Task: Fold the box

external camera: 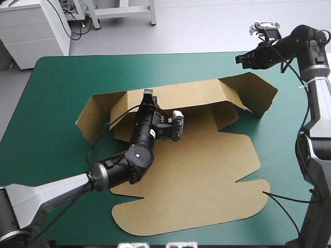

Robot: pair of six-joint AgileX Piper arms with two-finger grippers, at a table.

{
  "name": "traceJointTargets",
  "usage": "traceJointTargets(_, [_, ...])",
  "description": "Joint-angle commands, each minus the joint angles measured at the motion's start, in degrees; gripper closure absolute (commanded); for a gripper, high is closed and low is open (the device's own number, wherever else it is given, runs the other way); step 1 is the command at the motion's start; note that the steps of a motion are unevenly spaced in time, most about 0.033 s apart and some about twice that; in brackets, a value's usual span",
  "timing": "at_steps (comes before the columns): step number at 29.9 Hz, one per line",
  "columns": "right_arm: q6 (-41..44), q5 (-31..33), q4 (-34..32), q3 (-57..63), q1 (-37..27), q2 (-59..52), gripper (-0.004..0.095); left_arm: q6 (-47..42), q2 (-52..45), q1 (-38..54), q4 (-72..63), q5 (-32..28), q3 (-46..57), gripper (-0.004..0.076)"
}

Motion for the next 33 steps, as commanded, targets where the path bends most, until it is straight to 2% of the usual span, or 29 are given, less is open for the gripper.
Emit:
traceJointTargets(1, [-0.9,2.0,0.8,-1.6,-0.2,-2.9,0.0926,-0.5,-2.5,0.1,7.9,1.6,-1.9,0.0731])
traceJointTargets(14, [3.3,2.1,2.0,-0.3,-0.2,-3.0,0.0927,-0.3,-2.1,0.1,8.0,0.9,-2.5,0.0731])
traceJointTargets(21, [2.3,2.0,3.1,7.4,-0.2,-5.4,0.0927,-0.3,-0.1,0.3,8.0,0.8,-5.8,0.0731])
traceJointTargets(33, [0.6,2.0,1.0,15.6,-0.2,-10.2,0.0927,-0.3,1.1,4.7,8.0,0.0,-6.4,0.0731])
